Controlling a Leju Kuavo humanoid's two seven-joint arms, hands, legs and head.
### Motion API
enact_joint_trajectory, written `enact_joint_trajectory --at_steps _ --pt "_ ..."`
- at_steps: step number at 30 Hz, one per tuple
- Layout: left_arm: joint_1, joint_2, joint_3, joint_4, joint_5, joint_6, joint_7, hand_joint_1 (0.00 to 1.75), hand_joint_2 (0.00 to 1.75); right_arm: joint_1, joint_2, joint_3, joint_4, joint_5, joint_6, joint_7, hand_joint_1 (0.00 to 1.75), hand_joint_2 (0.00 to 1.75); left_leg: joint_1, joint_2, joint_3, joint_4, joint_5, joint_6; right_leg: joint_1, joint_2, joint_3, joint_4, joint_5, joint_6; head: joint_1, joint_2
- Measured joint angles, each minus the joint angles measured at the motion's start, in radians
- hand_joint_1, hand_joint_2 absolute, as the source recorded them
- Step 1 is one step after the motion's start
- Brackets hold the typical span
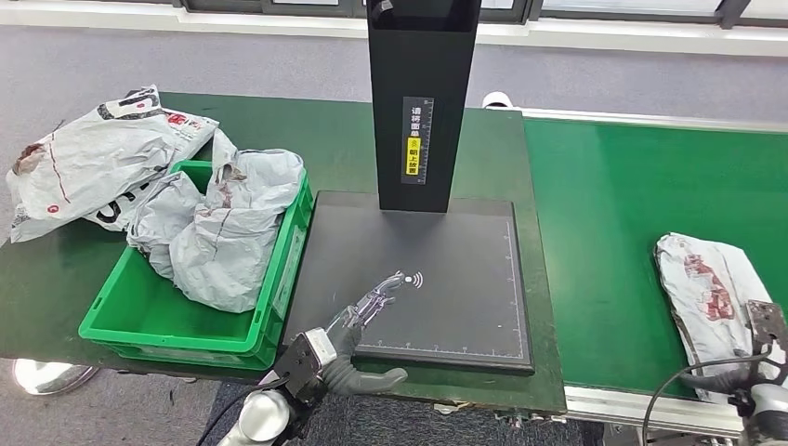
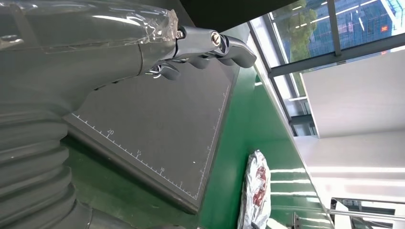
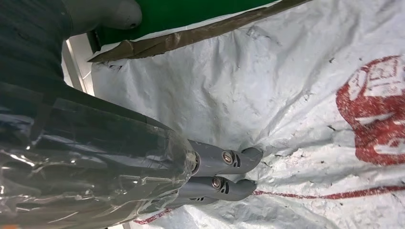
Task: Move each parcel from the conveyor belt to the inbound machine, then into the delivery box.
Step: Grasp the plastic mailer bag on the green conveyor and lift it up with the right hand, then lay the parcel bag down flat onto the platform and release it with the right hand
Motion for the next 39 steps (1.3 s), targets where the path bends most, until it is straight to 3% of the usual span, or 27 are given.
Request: enact_joint_trajectory --at_steps 2,7,18,21,27,30,33,39 --pt "-0.001 0.001 0.0 0.004 0.005 0.0 0.0 0.0 1.75 0.0 0.002 0.02 0.003 0.03 0.004 0.025 1.75 1.75 0.0 0.0 0.001 0.0 -0.001 0.001 0.0 0.0 0.001 0.0 0.0 0.0 0.0 0.0" --pt "-0.002 0.002 0.0 0.015 0.013 0.0 0.0 0.0 1.75 0.0 0.004 0.084 0.005 0.085 0.002 0.071 1.75 1.75 0.0 0.0 0.006 0.0 -0.002 0.002 0.0 0.0 0.007 -0.002 -0.001 0.001 0.0 0.0" --pt "-0.008 0.004 0.0 0.04 0.043 0.01 -0.004 0.0 1.75 -0.014 0.008 0.168 0.005 0.159 0.019 0.067 1.75 1.75 0.001 0.001 0.009 0.0 -0.003 0.002 0.001 0.0 0.011 -0.003 -0.001 0.001 0.0 0.0" --pt "-0.011 0.005 0.0 0.048 0.048 0.012 -0.006 0.0 1.75 -0.014 0.012 0.181 0.005 0.154 0.09 -0.002 1.75 1.75 0.002 0.001 0.01 0.0 -0.004 0.001 0.002 0.001 0.011 -0.003 -0.001 0.001 0.0 0.0" --pt "-0.021 0.005 0.001 0.073 0.049 0.026 -0.029 0.0 1.75 -0.003 0.027 0.181 -0.007 0.032 0.353 -0.28 1.75 1.75 0.003 0.013 0.008 0.0 -0.01 -0.004 0.003 0.014 0.012 -0.002 -0.001 -0.002 0.0 0.0" --pt "-0.019 0.004 0.009 0.079 0.043 0.044 -0.037 0.0 1.75 0.002 0.045 0.18 -0.04 -0.055 0.403 -0.374 1.75 1.75 0.003 0.016 0.005 0.0 -0.011 -0.005 0.003 0.016 0.011 -0.001 -0.002 -0.002 0.0 0.0" --pt "-0.01 -0.002 0.02 0.076 0.032 0.058 -0.038 0.0 1.75 -0.005 0.071 0.18 -0.105 -0.157 0.364 -0.39 1.75 1.75 0.002 0.012 0.01 0.0 -0.006 -0.003 0.002 0.013 0.008 0.0 -0.001 -0.003 0.0 0.0" --pt "0.015 -0.029 0.041 0.061 -0.012 0.065 -0.028 0.0 1.75 0.012 0.143 0.188 -0.367 -0.365 0.184 -0.356 1.75 1.75 0.002 0.004 0.008 0.0 -0.004 -0.002 0.002 0.004 0.007 0.001 -0.002 -0.003 0.0 0.0"
